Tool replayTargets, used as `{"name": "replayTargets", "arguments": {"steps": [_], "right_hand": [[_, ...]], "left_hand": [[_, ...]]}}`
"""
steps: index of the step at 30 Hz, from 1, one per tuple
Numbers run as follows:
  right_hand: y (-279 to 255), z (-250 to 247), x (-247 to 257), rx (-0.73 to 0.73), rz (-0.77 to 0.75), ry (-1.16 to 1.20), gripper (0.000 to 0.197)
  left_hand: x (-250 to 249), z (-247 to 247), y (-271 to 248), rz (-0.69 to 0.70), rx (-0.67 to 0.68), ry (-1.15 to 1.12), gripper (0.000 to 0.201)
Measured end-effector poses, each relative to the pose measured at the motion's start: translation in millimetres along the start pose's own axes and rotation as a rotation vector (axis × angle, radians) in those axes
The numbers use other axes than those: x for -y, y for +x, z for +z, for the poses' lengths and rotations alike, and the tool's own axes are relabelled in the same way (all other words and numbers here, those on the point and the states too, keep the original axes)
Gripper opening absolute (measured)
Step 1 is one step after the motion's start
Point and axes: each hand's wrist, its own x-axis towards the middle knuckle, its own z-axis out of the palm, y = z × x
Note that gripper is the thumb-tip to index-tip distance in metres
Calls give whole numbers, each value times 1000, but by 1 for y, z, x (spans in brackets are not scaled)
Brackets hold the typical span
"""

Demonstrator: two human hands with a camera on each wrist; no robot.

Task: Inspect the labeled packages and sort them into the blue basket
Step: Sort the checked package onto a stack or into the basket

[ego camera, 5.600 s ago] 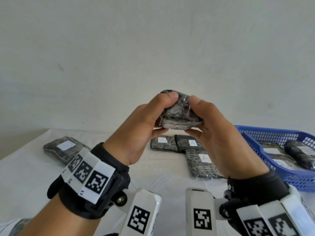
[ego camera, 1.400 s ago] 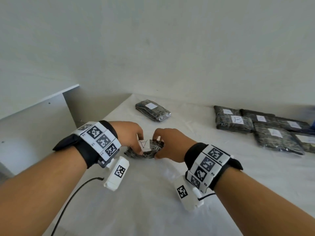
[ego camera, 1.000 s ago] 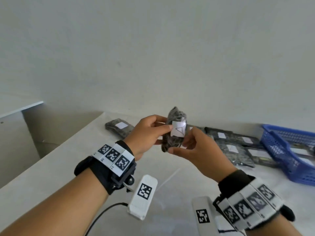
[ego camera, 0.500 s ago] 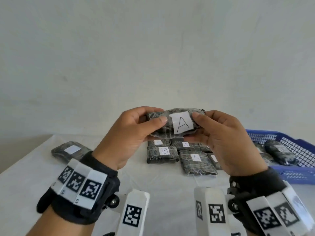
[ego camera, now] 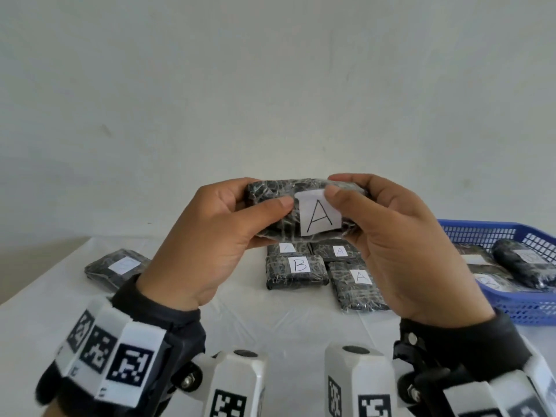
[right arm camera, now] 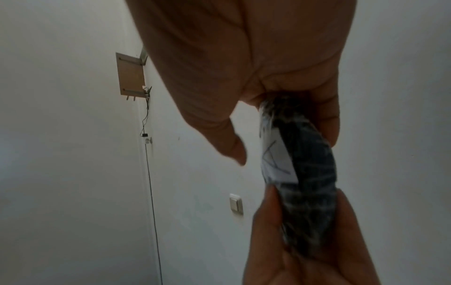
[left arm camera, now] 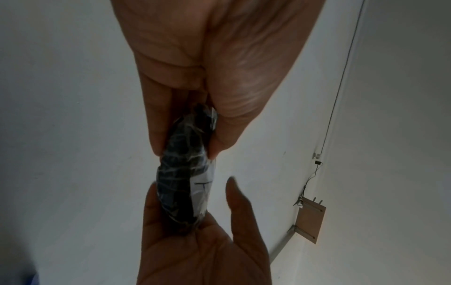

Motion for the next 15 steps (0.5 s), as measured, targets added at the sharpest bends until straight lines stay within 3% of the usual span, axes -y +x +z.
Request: {"name": "replayTargets", "arguments": {"steps": [6, 9, 12, 15], "right_hand": [[-4, 12, -6, -141, -109, -108, 29], [-4, 13, -7, -95, -62, -75, 41], [-3, 11, -5, -80, -65, -46, 36], [-3, 8, -4, -93, -69, -51, 32]], "left_hand": [[3, 11, -3, 40, -34, 51, 35], [6, 11, -1, 50, -82, 32, 24], [4, 12, -2, 56, -83, 44, 30], [4, 13, -2, 47, -74, 40, 18]]}}
